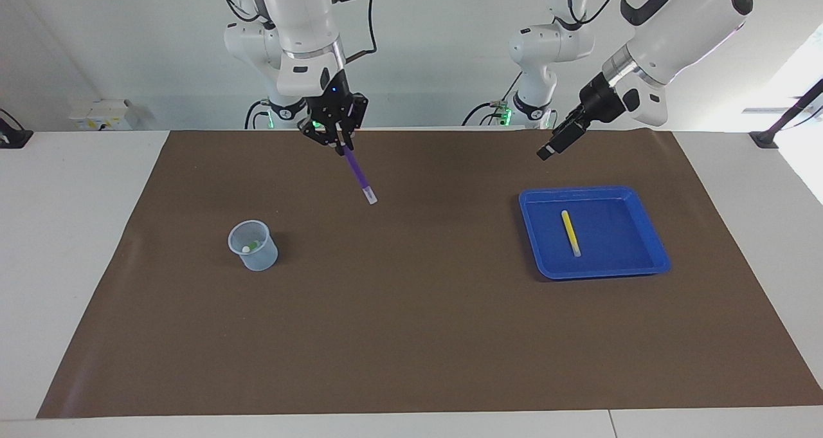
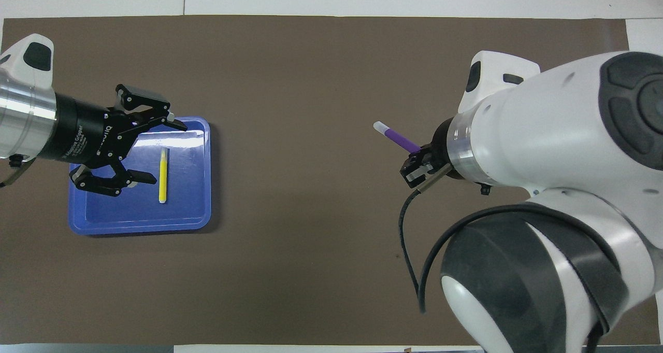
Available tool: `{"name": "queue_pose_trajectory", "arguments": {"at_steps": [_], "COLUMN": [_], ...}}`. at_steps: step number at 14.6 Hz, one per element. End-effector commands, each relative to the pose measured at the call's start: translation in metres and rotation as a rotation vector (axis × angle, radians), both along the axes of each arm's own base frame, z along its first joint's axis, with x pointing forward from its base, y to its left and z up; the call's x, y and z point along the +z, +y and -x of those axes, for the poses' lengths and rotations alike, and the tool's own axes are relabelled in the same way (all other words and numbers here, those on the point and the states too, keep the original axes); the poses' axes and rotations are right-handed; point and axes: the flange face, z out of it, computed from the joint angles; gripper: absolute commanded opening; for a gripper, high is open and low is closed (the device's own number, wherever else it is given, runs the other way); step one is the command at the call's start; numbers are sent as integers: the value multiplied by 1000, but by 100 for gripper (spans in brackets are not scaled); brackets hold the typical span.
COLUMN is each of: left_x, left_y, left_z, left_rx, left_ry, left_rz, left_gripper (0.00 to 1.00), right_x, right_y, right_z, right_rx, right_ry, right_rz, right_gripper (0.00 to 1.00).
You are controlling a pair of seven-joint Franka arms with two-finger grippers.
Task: Right arm passes pens to left for tray arrangement
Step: 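Carry the purple pen toward the left gripper while the left gripper approaches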
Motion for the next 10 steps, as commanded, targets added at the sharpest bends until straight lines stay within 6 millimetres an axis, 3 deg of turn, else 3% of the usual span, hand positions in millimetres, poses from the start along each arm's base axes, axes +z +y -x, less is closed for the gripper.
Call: {"name": "queue_pose_trajectory", "arguments": {"at_steps": [1,2,4,5,7,10], "left_x": [-1,-5,-14,-21,-35,-50], "left_y": [-4,-8,-19,-33,-42,-46], "left_z": [6,9,20,25,27,32], "left_rx": [99,132,188,195,220,243], "left_ry": [17,17,15,34,77,103], "left_rz": [103,152,242,287,355,373], "left_gripper": [100,100,100,100,100,100], "right_x": [-7,-13,-22,-31,-39,-28], "right_y": [15,42,76,97,113,127], "right_z": [4,13,17,18,14,11], "right_rx": [-105,-130,-194,-207,-238,-264], "right_ry": [29,50,57,61,65,83], "right_rz": [-110,-128,-168,-195,-225,-251], "right_gripper": [0,0,0,0,0,0]}}
